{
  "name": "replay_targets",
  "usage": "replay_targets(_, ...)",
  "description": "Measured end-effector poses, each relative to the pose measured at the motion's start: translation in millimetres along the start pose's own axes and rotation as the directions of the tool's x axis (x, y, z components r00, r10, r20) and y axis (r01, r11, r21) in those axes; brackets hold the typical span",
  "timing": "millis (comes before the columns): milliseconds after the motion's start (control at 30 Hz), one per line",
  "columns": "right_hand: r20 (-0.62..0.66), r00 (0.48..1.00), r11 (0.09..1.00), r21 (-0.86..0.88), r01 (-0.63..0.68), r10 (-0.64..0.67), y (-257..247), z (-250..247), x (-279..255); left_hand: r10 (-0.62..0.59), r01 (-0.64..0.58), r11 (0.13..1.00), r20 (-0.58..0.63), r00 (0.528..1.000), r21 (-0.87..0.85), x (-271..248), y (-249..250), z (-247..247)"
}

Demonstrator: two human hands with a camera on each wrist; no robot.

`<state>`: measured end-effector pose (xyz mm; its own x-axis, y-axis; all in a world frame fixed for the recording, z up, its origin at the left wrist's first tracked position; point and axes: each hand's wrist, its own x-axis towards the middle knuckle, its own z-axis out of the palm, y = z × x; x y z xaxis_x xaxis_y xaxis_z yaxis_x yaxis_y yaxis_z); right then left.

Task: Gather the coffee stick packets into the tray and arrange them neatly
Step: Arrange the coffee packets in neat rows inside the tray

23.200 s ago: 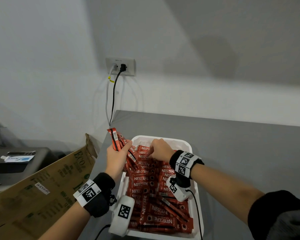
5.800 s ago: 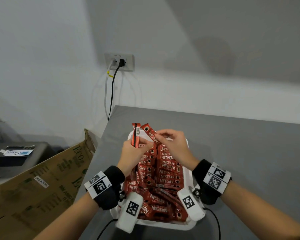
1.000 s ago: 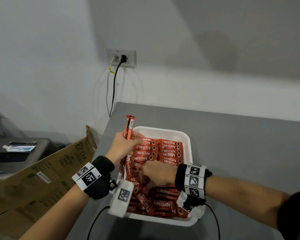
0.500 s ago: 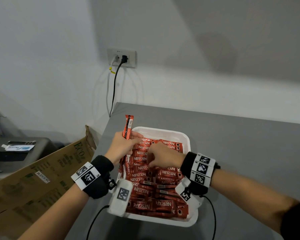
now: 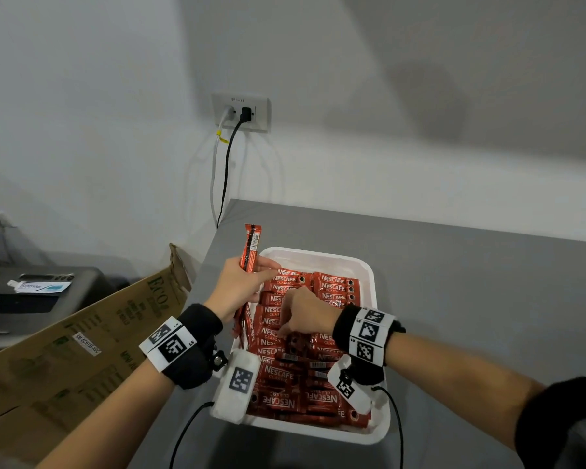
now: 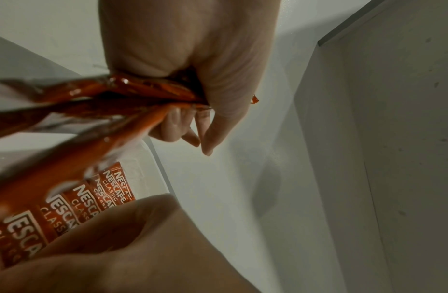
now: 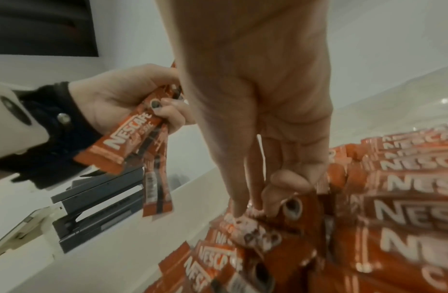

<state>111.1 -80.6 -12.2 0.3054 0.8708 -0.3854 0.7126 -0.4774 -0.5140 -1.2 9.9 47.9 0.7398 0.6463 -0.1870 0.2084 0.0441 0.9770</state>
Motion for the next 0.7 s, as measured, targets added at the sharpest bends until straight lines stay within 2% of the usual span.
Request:
replay_targets(133,-0.155,0.987,0.995,-0.098,0.020,-0.035,3,-24,2,0.006,-0.006,1.000,-0.003,1.000,-0.001,0,0,0)
replay_targets(267,-0.074,0.997,0.987,-0.161,0.003,-0.015,8,-18,4,-0.002,0.002,1.000,0.007,1.000,-0.009,1,-1,1)
replay_targets(467,-0.060,0.998,0.978,-0.207,0.020,-0.033,5,-7,3,-0.003,0.003,1.000,-0.003,1.000,0.022,3,-2,0)
replay_targets(633,-0.092,0.994,0.982,-0.184,0.044,-0.062,7,-12,8,0.004,-0.003,1.000,-0.010,1.000,0.027,4,-2,-1)
replay_targets(700,-0.143,0.987,0.982,-0.185,0.048,-0.075,8,-16,10,0.005,-0.005,1.000,-0.007,1.000,0.015,4,0,-1)
